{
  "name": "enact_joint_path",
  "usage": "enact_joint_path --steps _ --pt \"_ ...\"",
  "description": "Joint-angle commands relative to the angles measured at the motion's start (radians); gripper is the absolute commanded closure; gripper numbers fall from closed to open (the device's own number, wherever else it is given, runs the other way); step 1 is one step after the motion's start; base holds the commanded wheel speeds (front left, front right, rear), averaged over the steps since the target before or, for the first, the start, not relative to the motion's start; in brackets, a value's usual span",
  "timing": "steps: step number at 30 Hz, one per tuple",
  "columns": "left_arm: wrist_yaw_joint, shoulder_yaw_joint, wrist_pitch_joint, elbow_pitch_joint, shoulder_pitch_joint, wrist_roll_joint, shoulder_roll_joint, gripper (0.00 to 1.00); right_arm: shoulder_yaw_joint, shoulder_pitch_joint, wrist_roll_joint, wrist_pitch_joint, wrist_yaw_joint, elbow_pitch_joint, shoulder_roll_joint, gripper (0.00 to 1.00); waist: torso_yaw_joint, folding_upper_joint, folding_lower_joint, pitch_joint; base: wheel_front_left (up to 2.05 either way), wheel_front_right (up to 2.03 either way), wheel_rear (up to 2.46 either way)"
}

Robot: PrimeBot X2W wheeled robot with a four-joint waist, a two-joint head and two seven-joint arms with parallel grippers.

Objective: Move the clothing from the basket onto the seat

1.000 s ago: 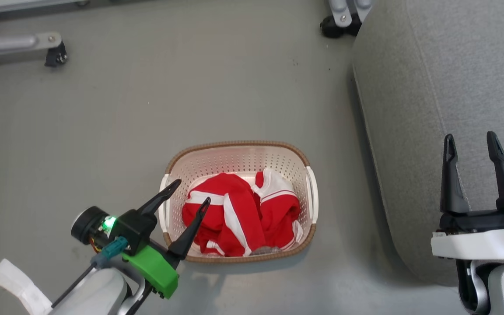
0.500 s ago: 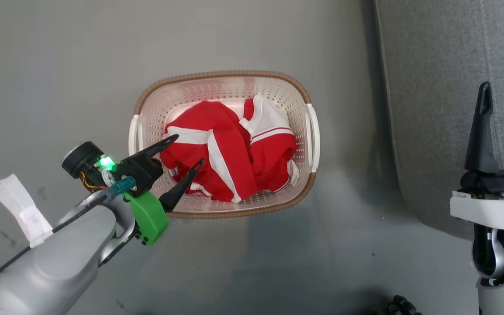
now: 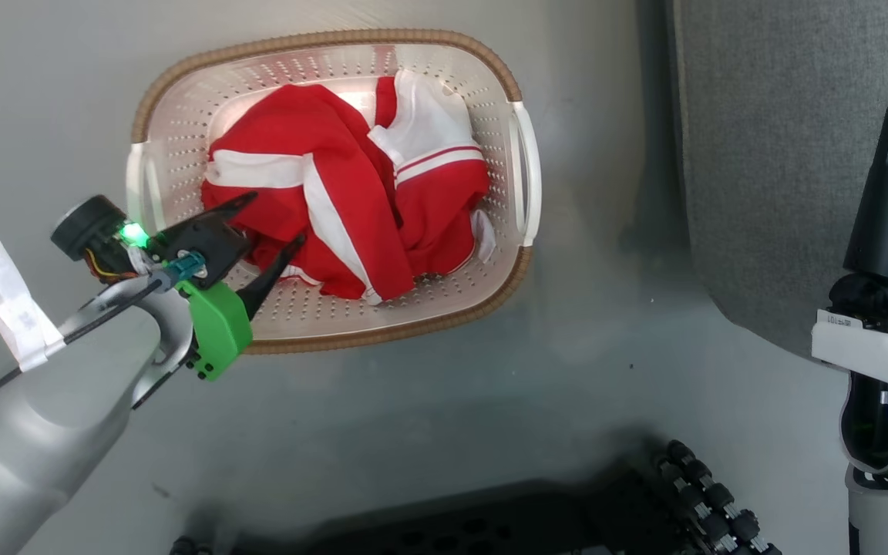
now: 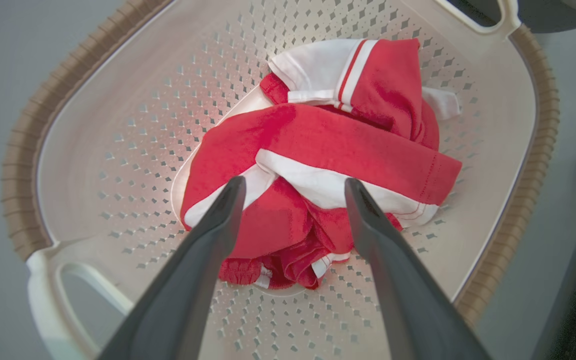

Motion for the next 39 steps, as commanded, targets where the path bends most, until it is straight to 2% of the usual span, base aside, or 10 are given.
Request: enact_joint_path --steps 1,6,13,18,39 --pt "-0.003 -0.002 0.0 0.007 -0.029 0.006 0.016 0.0 0.001 0.0 0.011 -0.003 0.0 -0.01 -0.001 0.0 -0.061 0.0 -0.0002 0.068 0.0 0.0 0.0" --pt "-0.003 -0.008 0.0 0.042 -0.064 0.017 0.027 0.0 0.009 0.01 0.039 -0.003 0.0 -0.024 -0.001 0.0 -0.083 0.0 -0.0002 0.108 0.0 0.0 0.0" --pt "-0.003 -0.014 0.007 0.069 -0.065 0.035 -0.002 0.0 0.015 0.027 0.064 -0.003 0.0 -0.027 -0.001 0.0 -0.099 0.0 -0.0002 0.145 0.0 0.0 0.0" --pt "-0.001 -0.01 0.034 0.079 -0.08 0.026 0.004 0.0 0.027 0.036 0.073 -0.003 0.0 -0.035 -0.001 0.0 -0.108 0.0 -0.0002 0.161 0.0 0.0 0.0" --pt "-0.001 -0.01 0.034 0.21 -0.102 0.102 -0.087 0.0 0.022 0.08 0.085 -0.003 0.0 -0.04 -0.001 0.0 -0.105 0.0 -0.0002 0.185 0.0 0.0 0.0"
